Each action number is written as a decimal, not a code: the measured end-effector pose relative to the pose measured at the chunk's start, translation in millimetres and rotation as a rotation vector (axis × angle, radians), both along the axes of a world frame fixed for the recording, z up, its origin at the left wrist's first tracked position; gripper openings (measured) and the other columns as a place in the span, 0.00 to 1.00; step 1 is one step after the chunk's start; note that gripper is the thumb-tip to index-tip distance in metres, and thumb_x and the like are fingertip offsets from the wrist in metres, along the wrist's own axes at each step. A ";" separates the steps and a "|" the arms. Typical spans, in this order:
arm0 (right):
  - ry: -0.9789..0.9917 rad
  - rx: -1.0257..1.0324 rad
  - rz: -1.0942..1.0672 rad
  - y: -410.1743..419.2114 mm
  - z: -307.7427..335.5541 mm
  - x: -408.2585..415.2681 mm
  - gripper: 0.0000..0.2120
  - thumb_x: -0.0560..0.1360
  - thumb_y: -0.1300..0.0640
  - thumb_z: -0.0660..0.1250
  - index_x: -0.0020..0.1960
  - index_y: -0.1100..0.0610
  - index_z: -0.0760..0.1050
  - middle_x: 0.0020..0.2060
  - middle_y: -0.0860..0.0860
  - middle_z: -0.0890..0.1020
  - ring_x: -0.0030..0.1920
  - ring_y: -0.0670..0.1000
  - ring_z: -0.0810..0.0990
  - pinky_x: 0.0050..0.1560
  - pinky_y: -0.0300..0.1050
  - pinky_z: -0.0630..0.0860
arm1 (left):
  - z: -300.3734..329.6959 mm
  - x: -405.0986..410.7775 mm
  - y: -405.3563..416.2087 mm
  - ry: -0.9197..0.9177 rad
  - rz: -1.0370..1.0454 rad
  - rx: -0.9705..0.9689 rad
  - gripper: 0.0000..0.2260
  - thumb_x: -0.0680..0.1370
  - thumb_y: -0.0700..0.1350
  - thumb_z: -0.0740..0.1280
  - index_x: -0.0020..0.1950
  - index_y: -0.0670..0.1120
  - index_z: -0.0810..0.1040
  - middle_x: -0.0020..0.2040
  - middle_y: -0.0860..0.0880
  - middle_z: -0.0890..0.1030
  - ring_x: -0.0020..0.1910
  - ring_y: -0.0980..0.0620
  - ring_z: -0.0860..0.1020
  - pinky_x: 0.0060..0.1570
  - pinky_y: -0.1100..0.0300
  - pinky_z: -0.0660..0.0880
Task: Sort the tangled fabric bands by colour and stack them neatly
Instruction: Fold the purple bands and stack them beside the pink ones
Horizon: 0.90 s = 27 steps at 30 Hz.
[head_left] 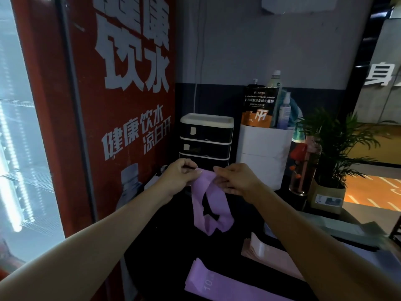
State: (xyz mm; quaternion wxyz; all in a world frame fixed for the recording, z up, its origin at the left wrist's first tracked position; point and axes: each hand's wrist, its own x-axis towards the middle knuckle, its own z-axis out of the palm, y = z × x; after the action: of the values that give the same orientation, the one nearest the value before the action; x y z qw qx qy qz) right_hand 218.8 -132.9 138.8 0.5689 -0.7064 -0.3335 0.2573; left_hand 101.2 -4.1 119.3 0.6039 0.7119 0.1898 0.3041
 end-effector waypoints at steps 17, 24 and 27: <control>-0.568 0.092 -0.084 3.6 4.0 -1.8 0.03 0.74 0.60 0.68 0.43 0.59 0.78 0.33 0.47 0.77 0.34 0.42 0.75 0.36 0.33 0.72 | 21.2 -4.3 -20.5 0.147 0.044 0.170 0.08 0.80 0.48 0.61 0.43 0.47 0.75 0.40 0.51 0.77 0.38 0.57 0.76 0.37 0.65 0.72; -0.470 0.126 0.149 0.6 4.6 -15.7 0.08 0.77 0.60 0.65 0.50 0.62 0.81 0.46 0.57 0.84 0.49 0.54 0.82 0.54 0.46 0.77 | 22.4 -2.5 -31.9 0.097 -0.097 -0.258 0.16 0.79 0.56 0.58 0.48 0.44 0.76 0.48 0.45 0.79 0.43 0.51 0.79 0.38 0.63 0.79; -0.465 0.139 0.189 -1.5 6.1 -11.5 0.10 0.78 0.62 0.62 0.54 0.62 0.80 0.51 0.56 0.83 0.52 0.51 0.81 0.52 0.34 0.75 | 26.4 0.3 -29.1 0.116 -0.020 -0.229 0.12 0.80 0.51 0.61 0.50 0.42 0.76 0.48 0.43 0.79 0.40 0.52 0.79 0.36 0.64 0.79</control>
State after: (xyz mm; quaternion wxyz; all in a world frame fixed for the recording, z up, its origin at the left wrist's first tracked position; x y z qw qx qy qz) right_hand 207.3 -134.5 144.9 0.4976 -0.6714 -0.5368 0.1163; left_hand 101.4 -33.2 145.7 0.6721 0.6566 0.2510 0.2327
